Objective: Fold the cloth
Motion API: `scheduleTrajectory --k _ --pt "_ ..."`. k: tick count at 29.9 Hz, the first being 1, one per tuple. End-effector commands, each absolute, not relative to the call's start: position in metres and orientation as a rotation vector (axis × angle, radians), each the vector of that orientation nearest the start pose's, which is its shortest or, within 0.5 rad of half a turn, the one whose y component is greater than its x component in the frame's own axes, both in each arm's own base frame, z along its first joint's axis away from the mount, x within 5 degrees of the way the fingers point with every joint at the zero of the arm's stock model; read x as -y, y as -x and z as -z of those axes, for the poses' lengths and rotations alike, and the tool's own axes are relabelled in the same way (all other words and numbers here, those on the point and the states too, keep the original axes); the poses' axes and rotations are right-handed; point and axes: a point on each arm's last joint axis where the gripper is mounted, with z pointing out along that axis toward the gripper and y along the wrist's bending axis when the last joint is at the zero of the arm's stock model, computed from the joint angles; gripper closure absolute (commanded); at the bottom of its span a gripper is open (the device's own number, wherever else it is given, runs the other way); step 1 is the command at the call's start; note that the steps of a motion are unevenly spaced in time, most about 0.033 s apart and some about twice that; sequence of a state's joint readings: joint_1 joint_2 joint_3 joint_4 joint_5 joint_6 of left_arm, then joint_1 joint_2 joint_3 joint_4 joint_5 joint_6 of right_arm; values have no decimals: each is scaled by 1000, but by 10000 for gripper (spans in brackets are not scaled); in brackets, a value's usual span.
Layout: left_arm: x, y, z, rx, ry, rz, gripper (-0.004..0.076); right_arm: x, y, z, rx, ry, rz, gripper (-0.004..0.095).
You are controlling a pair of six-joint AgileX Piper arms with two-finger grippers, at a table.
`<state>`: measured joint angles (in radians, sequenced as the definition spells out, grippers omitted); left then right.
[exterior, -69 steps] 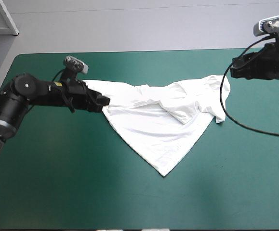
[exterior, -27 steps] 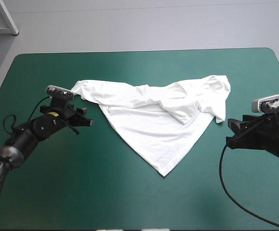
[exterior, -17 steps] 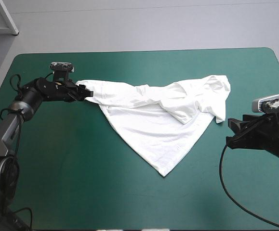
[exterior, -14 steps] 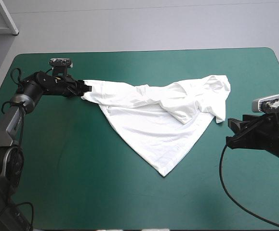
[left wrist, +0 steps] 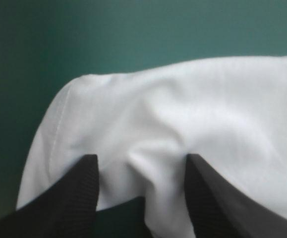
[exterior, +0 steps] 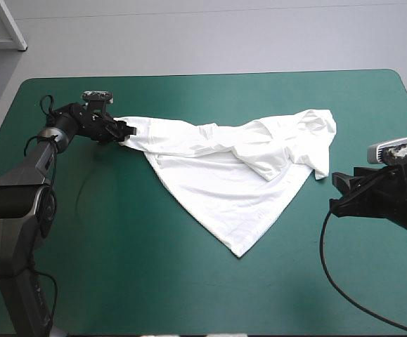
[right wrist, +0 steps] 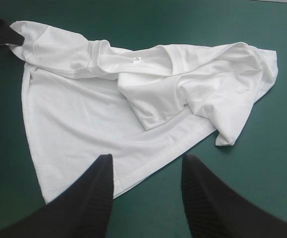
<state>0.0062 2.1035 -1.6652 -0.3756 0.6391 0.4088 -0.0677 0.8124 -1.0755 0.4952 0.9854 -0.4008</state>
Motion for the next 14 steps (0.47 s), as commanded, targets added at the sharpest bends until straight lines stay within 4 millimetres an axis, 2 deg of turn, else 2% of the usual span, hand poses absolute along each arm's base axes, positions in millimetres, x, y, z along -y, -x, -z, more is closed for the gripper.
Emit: scheduleTrajectory --k 1,3,5,6,11,14 --pt "17 -473 -234 -2417 -193 218 435 -26 -135 -427 -2016 243 -334 494" --pt "17 -474 -233 -2420 -194 216 537 -26 -135 -427 -2019 243 -332 494" --pt "17 -473 -233 -2423 -199 212 680 -26 -135 -426 -2022 245 -327 494" --pt "17 -473 -232 -2427 -217 207 701 -25 -135 -426 -2023 246 -321 494" --pt "18 -470 -230 -2467 -239 221 705 -19 -137 -426 -2014 234 -228 494" --pt "18 -468 -233 -2467 -243 223 705 -11 -143 -426 -2016 109 -178 494"
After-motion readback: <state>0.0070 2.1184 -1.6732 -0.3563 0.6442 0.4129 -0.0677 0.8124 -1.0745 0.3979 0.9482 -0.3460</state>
